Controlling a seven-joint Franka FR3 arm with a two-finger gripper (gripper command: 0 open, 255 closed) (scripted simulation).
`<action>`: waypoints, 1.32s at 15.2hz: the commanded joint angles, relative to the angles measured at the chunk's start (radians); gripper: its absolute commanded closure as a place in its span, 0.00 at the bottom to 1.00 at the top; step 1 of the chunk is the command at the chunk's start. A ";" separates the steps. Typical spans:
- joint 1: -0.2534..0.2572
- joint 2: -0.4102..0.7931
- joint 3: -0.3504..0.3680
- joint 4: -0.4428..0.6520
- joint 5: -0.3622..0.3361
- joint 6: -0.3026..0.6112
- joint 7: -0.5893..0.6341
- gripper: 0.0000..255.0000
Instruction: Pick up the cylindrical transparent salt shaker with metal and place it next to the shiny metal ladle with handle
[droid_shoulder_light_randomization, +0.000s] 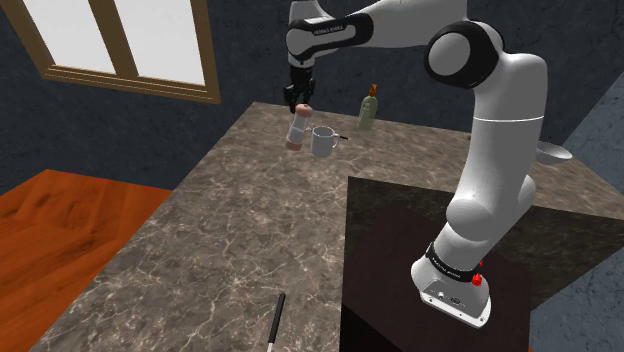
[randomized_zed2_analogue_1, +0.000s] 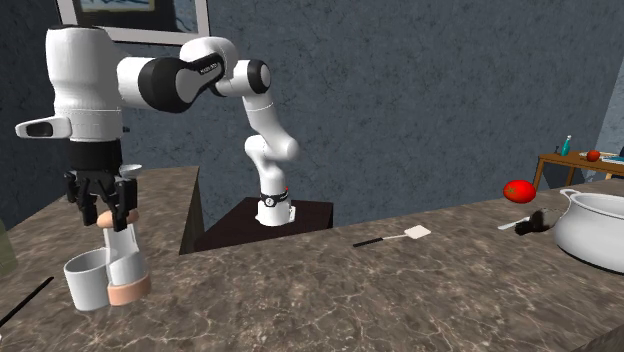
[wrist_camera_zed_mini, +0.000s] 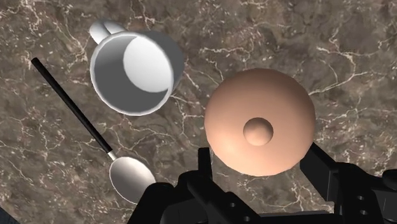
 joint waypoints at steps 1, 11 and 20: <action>-0.001 0.000 -0.001 -0.027 -0.001 0.028 0.002 1.00; -0.002 0.026 -0.005 -0.106 -0.011 0.132 0.013 1.00; -0.002 0.026 -0.005 -0.106 -0.011 0.132 0.013 0.00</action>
